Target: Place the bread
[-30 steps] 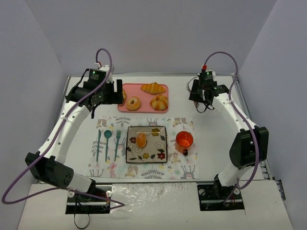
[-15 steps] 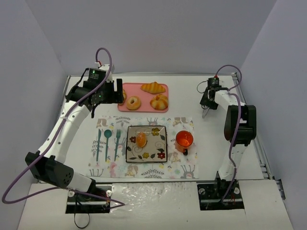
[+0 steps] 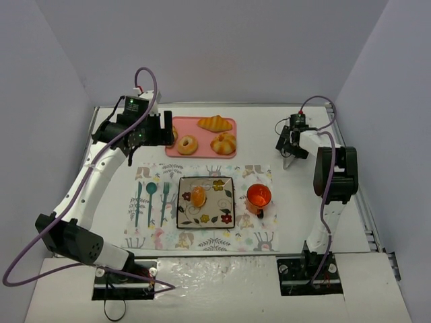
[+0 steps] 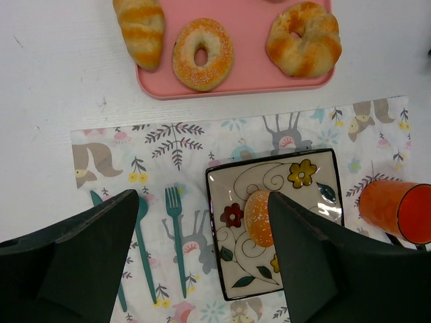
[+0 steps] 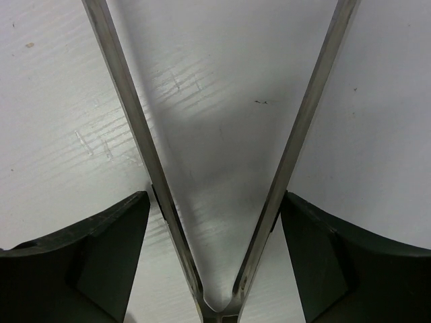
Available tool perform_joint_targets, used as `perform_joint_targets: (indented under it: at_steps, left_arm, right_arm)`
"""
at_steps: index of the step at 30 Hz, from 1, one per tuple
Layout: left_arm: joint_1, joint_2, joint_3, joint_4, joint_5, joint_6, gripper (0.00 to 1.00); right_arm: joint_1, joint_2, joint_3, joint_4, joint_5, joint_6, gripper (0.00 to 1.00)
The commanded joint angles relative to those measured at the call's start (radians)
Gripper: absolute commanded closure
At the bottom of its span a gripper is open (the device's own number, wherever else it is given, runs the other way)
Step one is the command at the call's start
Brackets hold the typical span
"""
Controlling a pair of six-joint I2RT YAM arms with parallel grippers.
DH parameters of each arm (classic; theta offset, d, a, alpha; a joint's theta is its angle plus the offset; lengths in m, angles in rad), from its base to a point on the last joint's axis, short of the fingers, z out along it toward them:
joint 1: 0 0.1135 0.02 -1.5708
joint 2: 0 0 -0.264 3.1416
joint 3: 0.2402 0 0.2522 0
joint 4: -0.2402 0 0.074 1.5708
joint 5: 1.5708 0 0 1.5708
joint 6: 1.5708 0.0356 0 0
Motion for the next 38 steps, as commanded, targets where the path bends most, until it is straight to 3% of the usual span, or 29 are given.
perform_joint_targets:
  at_steps: [1, 12, 21, 28, 38]
  left_arm:
    - [0.006, -0.029, 0.007, 0.016, 0.000, -0.007, 0.24]
    - [0.005, -0.039, 0.004, 0.015, -0.010, -0.004, 0.24]
    - [0.003, -0.067, -0.015, 0.030, -0.018, -0.007, 0.24]
    - [0.005, -0.064, -0.016, 0.036, -0.021, -0.007, 0.24]
    - [0.007, -0.058, -0.018, 0.039, -0.020, -0.006, 0.24]
  right_arm:
    - [0.009, -0.070, -0.041, -0.025, 0.029, 0.000, 0.00]
    - [0.111, -0.428, -0.076, -0.036, 0.103, -0.015, 0.00]
    - [0.323, -0.619, -0.067, 0.077, -0.059, -0.075, 0.00]
    - [0.380, -0.641, -0.079, 0.128, -0.211, -0.124, 0.00]
    - [0.401, -0.616, -0.076, 0.161, -0.234, -0.139, 0.00]
